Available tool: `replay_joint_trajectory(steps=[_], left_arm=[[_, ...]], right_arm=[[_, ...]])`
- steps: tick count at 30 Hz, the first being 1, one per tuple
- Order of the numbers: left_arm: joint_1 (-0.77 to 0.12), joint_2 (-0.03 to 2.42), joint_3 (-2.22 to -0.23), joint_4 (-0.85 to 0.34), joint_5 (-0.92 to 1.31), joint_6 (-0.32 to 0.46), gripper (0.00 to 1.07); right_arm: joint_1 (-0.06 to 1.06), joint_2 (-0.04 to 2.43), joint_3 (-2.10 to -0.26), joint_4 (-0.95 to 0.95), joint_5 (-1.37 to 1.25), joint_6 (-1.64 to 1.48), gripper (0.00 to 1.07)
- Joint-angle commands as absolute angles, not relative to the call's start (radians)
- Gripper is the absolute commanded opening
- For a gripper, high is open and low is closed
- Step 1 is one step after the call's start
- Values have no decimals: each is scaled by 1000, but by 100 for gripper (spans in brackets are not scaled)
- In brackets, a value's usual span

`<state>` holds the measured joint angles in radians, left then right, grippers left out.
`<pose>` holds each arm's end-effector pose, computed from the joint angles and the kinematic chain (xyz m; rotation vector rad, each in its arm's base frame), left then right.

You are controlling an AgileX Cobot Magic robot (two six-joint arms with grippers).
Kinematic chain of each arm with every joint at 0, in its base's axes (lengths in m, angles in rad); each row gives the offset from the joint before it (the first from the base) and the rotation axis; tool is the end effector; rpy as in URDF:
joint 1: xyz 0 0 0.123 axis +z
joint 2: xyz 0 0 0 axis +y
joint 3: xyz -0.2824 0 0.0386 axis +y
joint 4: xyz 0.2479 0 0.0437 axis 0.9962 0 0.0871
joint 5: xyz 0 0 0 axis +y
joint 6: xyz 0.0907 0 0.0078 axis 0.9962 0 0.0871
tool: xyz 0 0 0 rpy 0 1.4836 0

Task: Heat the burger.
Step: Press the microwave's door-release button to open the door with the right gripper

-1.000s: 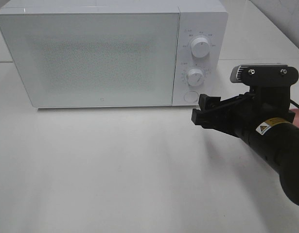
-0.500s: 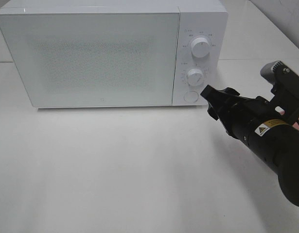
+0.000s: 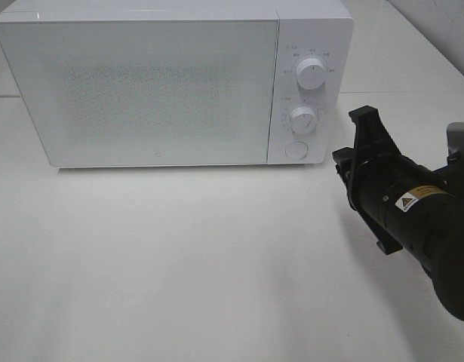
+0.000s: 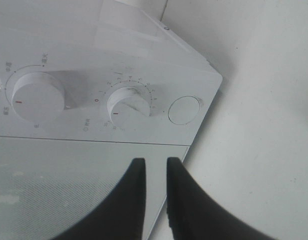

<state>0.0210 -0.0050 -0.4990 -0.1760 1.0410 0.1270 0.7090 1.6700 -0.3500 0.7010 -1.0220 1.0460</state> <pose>-0.0051 -0.0139 0.2795 0.1129 2.0071 -0.1154 0.2162 0.1195 0.1456 1.0835 1.6343 0.9344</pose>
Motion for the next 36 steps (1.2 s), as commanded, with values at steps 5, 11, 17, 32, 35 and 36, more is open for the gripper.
replay_joint_trajectory(steps=[5,11,17,32,35,36], left_arm=[[15,-30,-495,-174,1034,123,100],[15,-30,-495,-174,1034,123,100],[15,-30,-495,-174,1034,123,100],[15,-30,-495,-174,1034,123,100],[15,-30,-495,-174,1034,123,100],[15,-30,-495,-174,1034,123,100]], right_arm=[[712,1669,-349,699,-1012,1202,6],[712,1669,-349,699,-1010,1278,0],[712,1669,-350,699,-959,1308,0],[709,1762,-427,707,-960,1353,0],[706,1793,-454,708,-960,1357,0],[697,1811,-476,703,-952,1357,0]])
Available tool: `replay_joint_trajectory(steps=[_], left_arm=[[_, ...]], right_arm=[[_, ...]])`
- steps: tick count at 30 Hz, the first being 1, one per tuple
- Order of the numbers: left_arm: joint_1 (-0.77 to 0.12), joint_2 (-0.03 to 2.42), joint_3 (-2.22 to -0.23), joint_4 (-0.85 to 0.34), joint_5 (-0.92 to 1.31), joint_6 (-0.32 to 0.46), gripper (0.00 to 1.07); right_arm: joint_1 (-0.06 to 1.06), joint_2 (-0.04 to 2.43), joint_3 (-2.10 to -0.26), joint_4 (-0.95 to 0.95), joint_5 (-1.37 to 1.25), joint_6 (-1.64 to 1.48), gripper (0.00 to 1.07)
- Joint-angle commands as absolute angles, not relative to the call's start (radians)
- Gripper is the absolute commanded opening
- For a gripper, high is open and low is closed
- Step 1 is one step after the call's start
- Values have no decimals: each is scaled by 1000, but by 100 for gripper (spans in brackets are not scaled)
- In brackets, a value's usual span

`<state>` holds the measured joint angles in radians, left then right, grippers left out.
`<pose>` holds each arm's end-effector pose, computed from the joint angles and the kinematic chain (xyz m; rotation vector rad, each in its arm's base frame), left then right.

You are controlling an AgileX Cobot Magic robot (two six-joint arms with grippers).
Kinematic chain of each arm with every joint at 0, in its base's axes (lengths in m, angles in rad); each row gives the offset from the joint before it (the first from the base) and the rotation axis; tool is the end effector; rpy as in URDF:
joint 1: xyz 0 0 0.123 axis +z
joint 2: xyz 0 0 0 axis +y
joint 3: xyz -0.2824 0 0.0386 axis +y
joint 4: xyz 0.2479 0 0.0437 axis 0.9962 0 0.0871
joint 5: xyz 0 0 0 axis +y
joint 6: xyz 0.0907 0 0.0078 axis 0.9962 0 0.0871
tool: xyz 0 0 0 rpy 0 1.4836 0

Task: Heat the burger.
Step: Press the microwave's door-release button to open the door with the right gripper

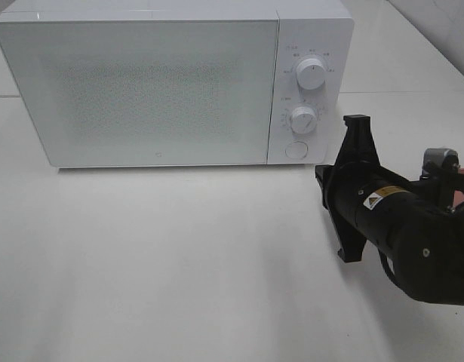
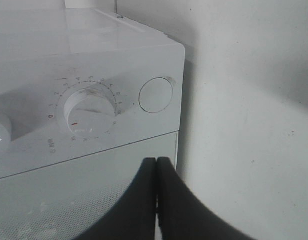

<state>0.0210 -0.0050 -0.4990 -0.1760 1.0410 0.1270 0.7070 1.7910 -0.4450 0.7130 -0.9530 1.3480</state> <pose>-0.0051 -0.0139 0.2795 0.1129 2.0071 -0.1154 0.2343 0.1364 0.1252 1.4104 1.5650 1.0656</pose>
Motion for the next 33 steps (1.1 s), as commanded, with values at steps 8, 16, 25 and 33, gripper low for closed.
replay_joint_trajectory(steps=[8,16,25,33], left_arm=[[15,-30,-495,-174,1034,123,100],[15,-30,-495,-174,1034,123,100],[15,-30,-495,-174,1034,123,100],[15,-30,-495,-174,1034,123,100]], right_arm=[[642,1867,-551,691,-928,1357,0],[592,1938,-646,652,-894,1360,0],[569,2007,-719,642,-862,1361,0],[563,2064,-776,642,-856,1372,0]])
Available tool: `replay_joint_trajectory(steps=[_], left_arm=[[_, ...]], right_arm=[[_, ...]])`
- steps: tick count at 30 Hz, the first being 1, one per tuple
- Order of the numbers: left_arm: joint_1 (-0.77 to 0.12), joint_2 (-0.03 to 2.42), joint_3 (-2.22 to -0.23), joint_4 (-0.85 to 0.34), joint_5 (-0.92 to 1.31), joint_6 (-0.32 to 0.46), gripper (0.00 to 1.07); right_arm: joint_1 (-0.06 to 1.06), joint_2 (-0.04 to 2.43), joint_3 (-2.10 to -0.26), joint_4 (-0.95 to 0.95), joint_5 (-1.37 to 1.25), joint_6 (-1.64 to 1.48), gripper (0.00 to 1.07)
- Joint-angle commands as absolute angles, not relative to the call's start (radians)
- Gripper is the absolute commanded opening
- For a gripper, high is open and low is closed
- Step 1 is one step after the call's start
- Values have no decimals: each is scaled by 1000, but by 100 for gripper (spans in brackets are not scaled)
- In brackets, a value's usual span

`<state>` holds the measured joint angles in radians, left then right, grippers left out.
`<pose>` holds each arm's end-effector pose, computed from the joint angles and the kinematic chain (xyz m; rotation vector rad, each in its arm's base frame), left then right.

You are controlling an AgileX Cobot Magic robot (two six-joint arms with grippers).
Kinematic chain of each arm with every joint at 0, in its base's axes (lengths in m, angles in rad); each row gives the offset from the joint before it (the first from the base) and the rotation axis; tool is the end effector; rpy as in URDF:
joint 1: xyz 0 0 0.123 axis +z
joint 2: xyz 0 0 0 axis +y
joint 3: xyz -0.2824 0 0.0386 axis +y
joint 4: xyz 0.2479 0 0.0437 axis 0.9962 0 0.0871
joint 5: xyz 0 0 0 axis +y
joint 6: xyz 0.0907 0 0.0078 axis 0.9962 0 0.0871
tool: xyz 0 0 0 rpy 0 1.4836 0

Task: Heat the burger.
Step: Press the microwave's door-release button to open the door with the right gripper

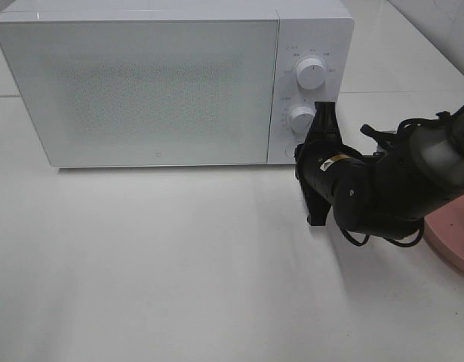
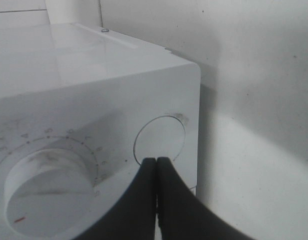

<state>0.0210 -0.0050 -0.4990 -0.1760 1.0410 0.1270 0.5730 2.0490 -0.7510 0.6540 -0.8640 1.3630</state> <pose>-0.0051 -0.0139 0.2795 0.1129 2.0071 -0.1154 0.3130 0.1519 0.0929 1.4987 1.5253 1.0312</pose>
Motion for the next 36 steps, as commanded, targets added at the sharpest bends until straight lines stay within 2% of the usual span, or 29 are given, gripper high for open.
replay_joint_trajectory(steps=[1,36], left_arm=[[15,-30,-495,-174,1034,123,100],[15,-30,-495,-174,1034,123,100]], right_arm=[[558,2079,-793,638,-856,1372,0],[534,2149,-873,653,-964,1398,0]])
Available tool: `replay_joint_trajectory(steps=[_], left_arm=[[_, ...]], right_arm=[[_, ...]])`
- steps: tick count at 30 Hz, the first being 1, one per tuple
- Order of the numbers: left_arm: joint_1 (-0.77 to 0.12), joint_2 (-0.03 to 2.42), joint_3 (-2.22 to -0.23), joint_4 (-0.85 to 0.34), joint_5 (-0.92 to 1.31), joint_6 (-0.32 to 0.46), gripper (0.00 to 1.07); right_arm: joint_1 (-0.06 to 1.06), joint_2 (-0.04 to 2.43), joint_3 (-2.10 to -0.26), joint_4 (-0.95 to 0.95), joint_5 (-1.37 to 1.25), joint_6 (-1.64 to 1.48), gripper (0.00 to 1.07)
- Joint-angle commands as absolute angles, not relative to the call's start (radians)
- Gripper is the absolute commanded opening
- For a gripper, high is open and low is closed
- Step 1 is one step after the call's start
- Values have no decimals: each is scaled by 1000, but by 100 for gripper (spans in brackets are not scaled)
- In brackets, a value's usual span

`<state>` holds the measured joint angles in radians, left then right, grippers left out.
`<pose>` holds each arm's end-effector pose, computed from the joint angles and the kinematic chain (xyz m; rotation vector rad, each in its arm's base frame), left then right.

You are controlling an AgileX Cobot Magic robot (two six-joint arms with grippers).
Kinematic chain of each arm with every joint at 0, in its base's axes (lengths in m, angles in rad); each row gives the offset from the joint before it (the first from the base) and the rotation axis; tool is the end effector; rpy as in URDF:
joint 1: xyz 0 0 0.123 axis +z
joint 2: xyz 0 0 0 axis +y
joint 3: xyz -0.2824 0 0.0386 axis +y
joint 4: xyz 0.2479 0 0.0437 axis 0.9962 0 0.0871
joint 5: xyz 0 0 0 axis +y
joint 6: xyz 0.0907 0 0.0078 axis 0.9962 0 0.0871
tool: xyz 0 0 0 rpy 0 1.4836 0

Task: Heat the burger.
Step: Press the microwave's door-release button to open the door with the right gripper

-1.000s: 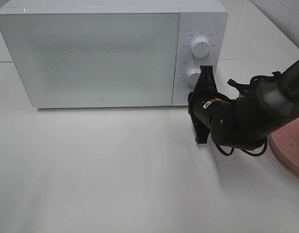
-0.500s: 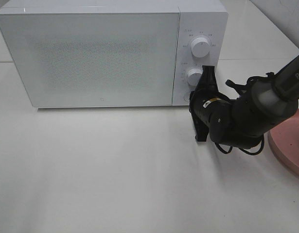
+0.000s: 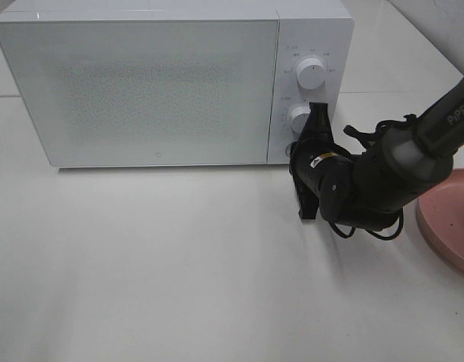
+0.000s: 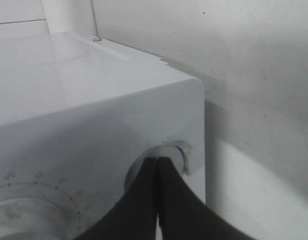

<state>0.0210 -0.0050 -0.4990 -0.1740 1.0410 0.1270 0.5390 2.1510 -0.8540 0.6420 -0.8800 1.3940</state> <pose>-0.0051 -0.0137 0.2795 0.1128 2.0073 -0.1131 0.3384 0.1535 0.0766 1.5259 1.4711 1.0419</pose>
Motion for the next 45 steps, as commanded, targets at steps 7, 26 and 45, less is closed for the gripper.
replay_joint_trajectory(steps=[7,26,45], left_arm=[[15,-30,-495,-174,1034,123,100],[15,-30,-495,-174,1034,123,100],[15,-30,-495,-174,1034,123,100]], right_arm=[[534,2154,-918,658,-1027,1383,0],[534,2208,-1025,707,-1202,1318,0],[523,2224,-1051,705,-1152,1317,0]])
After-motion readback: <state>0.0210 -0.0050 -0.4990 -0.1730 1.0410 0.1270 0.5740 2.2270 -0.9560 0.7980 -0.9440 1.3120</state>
